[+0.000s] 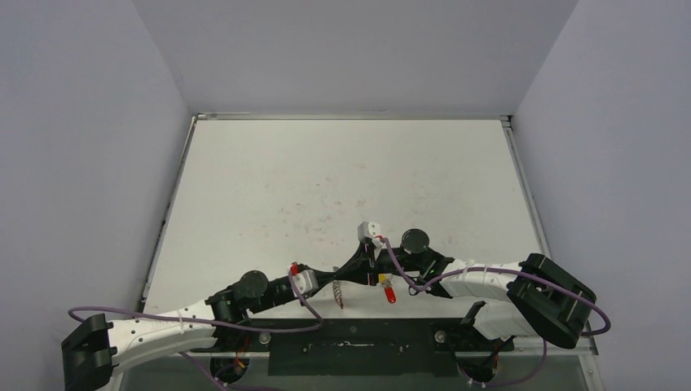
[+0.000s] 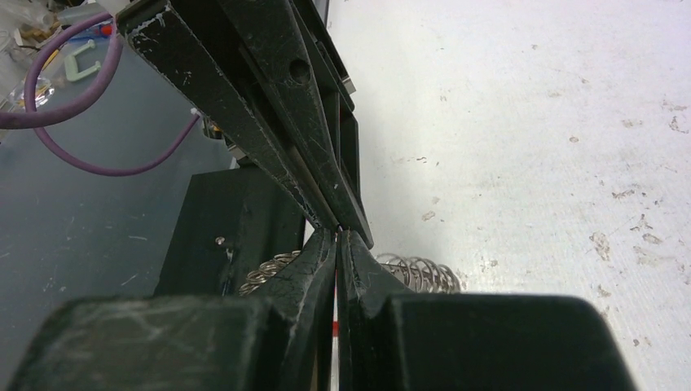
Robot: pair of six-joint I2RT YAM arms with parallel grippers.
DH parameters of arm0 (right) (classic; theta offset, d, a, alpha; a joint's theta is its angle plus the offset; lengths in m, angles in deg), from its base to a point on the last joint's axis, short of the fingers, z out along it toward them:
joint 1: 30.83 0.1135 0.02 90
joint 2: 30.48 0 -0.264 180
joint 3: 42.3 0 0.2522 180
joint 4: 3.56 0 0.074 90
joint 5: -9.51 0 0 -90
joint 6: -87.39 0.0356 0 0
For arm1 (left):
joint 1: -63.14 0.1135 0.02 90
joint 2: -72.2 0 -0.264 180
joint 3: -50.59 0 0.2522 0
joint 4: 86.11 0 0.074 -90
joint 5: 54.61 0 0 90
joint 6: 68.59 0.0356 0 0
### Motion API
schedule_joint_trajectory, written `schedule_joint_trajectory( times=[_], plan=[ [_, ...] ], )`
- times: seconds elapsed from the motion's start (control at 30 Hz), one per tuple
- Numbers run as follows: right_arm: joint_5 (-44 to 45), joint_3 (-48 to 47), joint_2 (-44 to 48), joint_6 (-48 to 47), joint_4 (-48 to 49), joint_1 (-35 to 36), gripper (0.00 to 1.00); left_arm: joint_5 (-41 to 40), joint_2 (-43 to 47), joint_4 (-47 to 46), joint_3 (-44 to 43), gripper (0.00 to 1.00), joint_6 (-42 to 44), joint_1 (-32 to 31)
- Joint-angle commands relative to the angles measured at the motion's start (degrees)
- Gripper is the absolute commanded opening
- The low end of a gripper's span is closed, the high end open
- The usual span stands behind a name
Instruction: Put the keys on the keyring
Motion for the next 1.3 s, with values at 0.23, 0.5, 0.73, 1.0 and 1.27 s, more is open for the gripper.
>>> schedule_joint_trajectory(
  times=[0.23,0.5,0.73,1.0,1.27],
  plan=[
    [5.5,-0.8,3.6,-0.1,2.1,0.3,0.44,0.1,-2.6,1.5,-3.5,0.0,0.7,-0.2],
    [20.5,-0.7,15.1,-2.6,-11.9,-0.5,0.97,-0.2,0.2,3.7,-3.2,0.0,1.9,-0.2],
    [35.4,-1.8,22.7,4.9,-28.4,-3.3,1.0,0.5,2.2,4.3,-2.8,0.0,4.6,-0.3],
    [38.3,-5.0,23.8,18.2,-52.9,-13.2,1.0,-0.9,2.3,9.3,-5.8,0.0,1.2,-0.2],
    [36.8,-7.8,15.9,21.4,-66.9,-13.5,0.85,-4.9,1.9,10.7,-6.2,0.0,-4.6,-0.2]
  ],
)
